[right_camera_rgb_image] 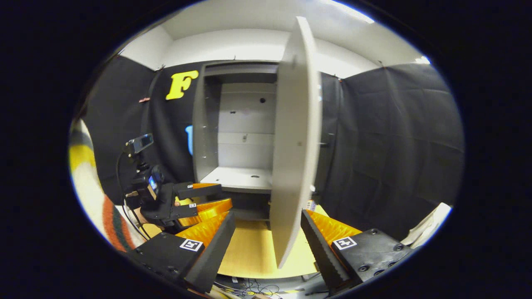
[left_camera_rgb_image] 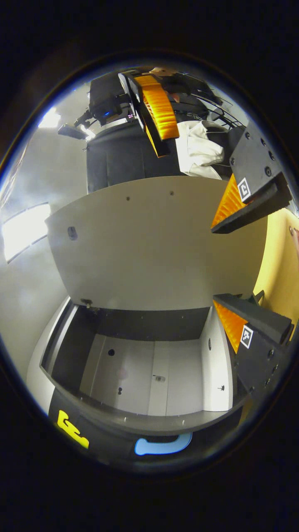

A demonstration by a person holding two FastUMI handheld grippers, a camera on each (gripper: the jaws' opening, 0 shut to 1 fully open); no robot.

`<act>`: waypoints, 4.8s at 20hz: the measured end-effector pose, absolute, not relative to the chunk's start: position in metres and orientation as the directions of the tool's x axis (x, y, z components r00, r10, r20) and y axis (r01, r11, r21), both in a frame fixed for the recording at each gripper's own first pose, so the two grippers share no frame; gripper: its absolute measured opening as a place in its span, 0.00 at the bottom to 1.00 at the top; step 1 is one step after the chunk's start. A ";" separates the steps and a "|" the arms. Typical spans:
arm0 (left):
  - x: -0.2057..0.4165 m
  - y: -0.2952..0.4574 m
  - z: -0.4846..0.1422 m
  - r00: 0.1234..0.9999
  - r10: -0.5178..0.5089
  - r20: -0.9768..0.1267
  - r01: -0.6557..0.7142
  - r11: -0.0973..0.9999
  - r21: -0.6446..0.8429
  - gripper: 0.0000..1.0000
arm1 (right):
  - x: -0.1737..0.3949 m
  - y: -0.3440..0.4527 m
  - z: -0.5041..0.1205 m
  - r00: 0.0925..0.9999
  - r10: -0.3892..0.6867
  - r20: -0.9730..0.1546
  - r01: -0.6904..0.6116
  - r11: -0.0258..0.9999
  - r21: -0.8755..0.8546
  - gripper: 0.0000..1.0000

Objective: Open the cabinet door with the right hand, grasp the bottle in the cabinet with the left hand and place it on the coaster, then close the cabinet door with the right hand.

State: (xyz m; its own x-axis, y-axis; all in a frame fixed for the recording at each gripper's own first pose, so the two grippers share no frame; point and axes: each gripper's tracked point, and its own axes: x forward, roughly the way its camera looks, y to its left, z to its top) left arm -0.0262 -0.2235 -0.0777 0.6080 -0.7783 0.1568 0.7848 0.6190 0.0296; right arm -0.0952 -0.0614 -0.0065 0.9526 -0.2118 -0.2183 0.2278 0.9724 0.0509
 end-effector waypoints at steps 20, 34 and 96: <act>-0.013 -0.198 -0.075 0.847 -0.506 0.160 0.516 0.856 -0.022 0.92 | -0.045 -0.145 0.019 0.999 0.007 -0.054 0.002 0.987 0.162 0.97; -0.008 -0.088 -0.087 0.905 -0.413 0.101 0.417 0.908 -0.029 0.92 | -0.010 -0.005 0.019 0.974 0.220 -0.054 -0.212 0.968 0.133 0.98; -0.013 -0.085 -0.052 0.993 -0.088 0.080 0.090 0.996 -0.024 0.92 | 0.071 -0.052 -0.046 0.996 0.093 0.009 -0.093 0.996 0.006 0.98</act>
State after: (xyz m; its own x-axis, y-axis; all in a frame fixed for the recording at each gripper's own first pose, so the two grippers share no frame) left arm -0.0129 -0.0849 -0.0518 0.9929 -0.0878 0.0797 0.0900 0.9956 -0.0245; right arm 0.0709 -0.0524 -0.0463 0.9956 0.0932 0.0090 -0.0933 0.9956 0.0058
